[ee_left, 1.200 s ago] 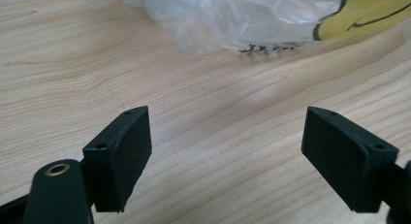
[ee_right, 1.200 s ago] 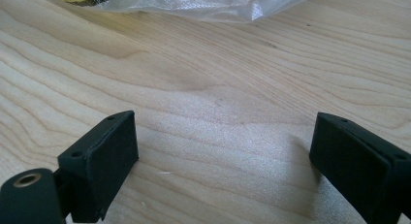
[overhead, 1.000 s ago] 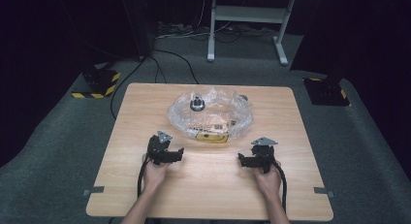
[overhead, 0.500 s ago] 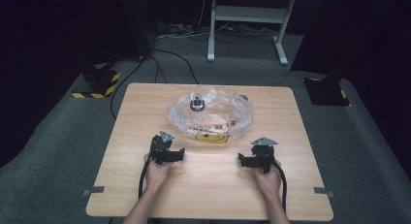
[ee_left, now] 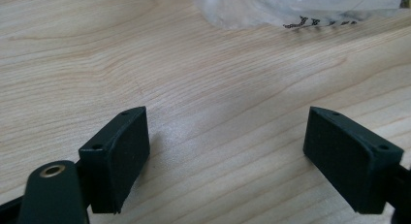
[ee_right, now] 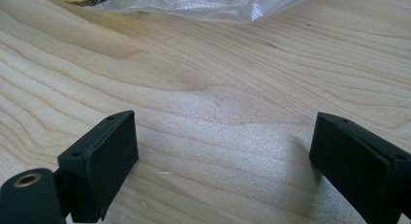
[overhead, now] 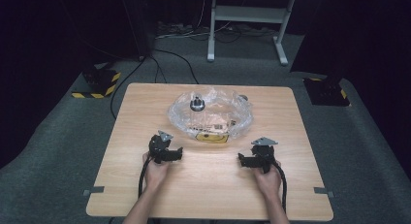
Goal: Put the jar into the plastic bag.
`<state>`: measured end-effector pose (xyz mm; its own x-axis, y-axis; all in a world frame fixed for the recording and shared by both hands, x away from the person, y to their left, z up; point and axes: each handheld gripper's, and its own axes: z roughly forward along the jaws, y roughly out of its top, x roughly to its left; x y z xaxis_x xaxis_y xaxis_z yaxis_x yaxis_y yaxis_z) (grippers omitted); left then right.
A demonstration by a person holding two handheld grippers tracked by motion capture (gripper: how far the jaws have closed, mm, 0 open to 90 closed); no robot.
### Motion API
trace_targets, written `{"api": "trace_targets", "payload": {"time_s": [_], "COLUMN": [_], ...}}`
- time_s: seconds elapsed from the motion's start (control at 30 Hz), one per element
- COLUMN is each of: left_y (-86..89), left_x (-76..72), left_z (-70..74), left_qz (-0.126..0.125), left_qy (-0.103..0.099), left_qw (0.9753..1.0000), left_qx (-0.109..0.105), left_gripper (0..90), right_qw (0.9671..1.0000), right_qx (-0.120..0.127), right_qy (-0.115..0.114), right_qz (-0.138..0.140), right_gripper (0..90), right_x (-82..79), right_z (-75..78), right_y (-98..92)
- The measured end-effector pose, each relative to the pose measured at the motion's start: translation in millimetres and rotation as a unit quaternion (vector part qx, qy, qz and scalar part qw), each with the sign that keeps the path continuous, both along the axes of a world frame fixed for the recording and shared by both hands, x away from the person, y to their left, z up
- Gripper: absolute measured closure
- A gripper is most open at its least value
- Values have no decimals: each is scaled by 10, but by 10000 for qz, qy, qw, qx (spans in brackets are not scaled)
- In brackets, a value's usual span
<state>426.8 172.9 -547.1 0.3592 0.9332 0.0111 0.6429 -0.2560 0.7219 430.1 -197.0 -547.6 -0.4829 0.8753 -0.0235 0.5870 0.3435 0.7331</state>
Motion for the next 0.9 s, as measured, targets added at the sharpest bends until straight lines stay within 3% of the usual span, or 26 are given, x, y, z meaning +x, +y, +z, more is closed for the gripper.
{"api": "trace_targets", "payload": {"time_s": [0.17,0.9], "left_y": [22,15], "left_x": [1,0], "left_z": [-37,-37], "left_qz": [-33,-11], "left_qy": [-131,-123], "left_qw": [9999,9999], "left_qx": [-85,-76], "left_gripper": [137,133], "right_qw": [10000,10000], "right_qx": [1,-1], "right_qy": [2,-1], "right_qz": [0,3], "right_gripper": [98,98], "right_x": [0,1], "right_z": [0,0], "right_y": [0,0]}}
